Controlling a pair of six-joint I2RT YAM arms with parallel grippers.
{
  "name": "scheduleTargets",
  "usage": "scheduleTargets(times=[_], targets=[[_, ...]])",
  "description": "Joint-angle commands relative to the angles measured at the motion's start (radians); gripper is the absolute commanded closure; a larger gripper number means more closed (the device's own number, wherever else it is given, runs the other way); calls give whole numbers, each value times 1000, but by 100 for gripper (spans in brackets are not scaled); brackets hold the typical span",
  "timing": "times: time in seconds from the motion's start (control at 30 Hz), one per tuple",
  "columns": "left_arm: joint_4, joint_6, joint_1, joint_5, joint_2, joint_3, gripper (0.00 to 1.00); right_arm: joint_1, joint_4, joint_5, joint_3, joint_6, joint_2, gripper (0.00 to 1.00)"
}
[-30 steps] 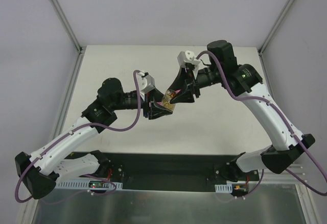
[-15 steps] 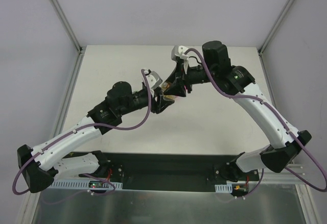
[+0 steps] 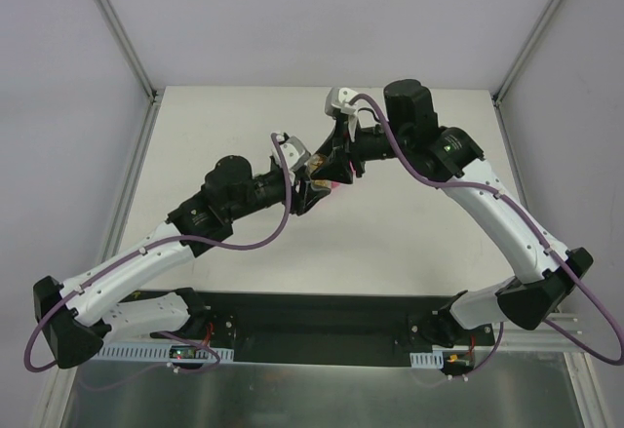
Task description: Sort the pills into containers
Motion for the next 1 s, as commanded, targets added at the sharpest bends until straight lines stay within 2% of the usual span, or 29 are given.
scheduleTargets(times=[0.0,0.07,0.17,0.2,0.23,0.33,0.4,0.43,0.5,0.63,0.7,0.83,0.97], targets=[[103,16,-12,82,-51,14,91,-1,17,-13,-7,21,0,63],[106,9,-12,85,-56,9,88,-1,20,-20,-2,24,0,69],[113,-7,-1,96,-62,-1,79,-10,25,-30,-2,27,-8,73],[126,-38,5,102,-68,-7,72,-16,25,-33,-4,27,-10,73],[133,-50,19,112,-73,-20,59,-29,31,-36,-10,29,-16,74],[155,-98,43,137,-94,-44,40,-61,41,-53,-25,38,-26,75],[156,-122,66,146,-106,-52,34,-85,55,-60,-38,46,-40,75],[155,-127,74,158,-111,-58,27,-93,64,-62,-42,49,-45,75],[149,-133,89,166,-122,-63,23,-124,72,-62,-59,52,-57,75],[109,-129,108,166,-137,-70,21,-184,84,-44,-87,43,-74,75],[84,-121,117,142,-149,-72,16,-231,92,-7,-131,12,-86,75],[29,-115,134,85,-178,-98,6,-341,231,91,-298,-13,-114,74],[-9,-129,146,59,-211,-132,3,-469,397,206,-449,-22,-96,74]])
